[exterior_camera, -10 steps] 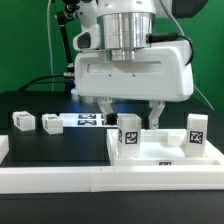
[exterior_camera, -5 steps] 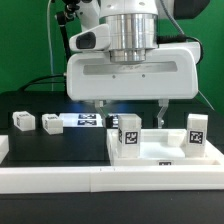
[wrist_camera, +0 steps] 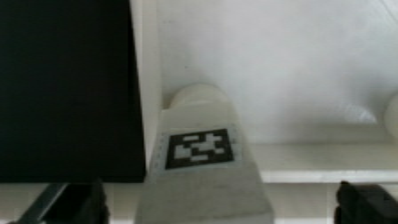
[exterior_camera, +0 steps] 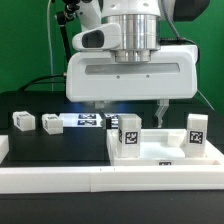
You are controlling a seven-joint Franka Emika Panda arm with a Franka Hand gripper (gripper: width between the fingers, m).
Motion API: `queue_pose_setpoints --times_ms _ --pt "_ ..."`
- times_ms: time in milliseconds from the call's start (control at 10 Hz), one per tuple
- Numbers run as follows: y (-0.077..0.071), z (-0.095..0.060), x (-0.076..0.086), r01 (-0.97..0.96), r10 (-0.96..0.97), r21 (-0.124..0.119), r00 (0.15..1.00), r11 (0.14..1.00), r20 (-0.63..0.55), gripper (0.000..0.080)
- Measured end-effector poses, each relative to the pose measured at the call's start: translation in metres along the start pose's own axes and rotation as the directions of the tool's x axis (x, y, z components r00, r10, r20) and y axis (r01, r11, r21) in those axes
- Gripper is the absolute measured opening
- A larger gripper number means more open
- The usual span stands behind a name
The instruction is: Assemble square table
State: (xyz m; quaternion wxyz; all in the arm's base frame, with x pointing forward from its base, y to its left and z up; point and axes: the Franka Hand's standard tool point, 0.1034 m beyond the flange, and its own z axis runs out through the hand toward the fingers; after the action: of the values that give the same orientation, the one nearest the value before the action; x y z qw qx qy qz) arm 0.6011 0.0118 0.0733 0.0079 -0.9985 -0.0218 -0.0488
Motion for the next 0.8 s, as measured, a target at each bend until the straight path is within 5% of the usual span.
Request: queue_pose_setpoints --times_ms 200,600,800 --pt "0.0005 0.0 0.0 0.001 -0.001 -0.002 1.0 1.0 0.0 0.0356" --pt "0.0018 0.0002 -0.0002 -0.041 0.041 -0.003 0.999 0.999 0.001 0.0288" --pt "0.002 -0.0002 0.0003 -0.233 0.233 -0.003 0.973 0.973 0.0 0.0288"
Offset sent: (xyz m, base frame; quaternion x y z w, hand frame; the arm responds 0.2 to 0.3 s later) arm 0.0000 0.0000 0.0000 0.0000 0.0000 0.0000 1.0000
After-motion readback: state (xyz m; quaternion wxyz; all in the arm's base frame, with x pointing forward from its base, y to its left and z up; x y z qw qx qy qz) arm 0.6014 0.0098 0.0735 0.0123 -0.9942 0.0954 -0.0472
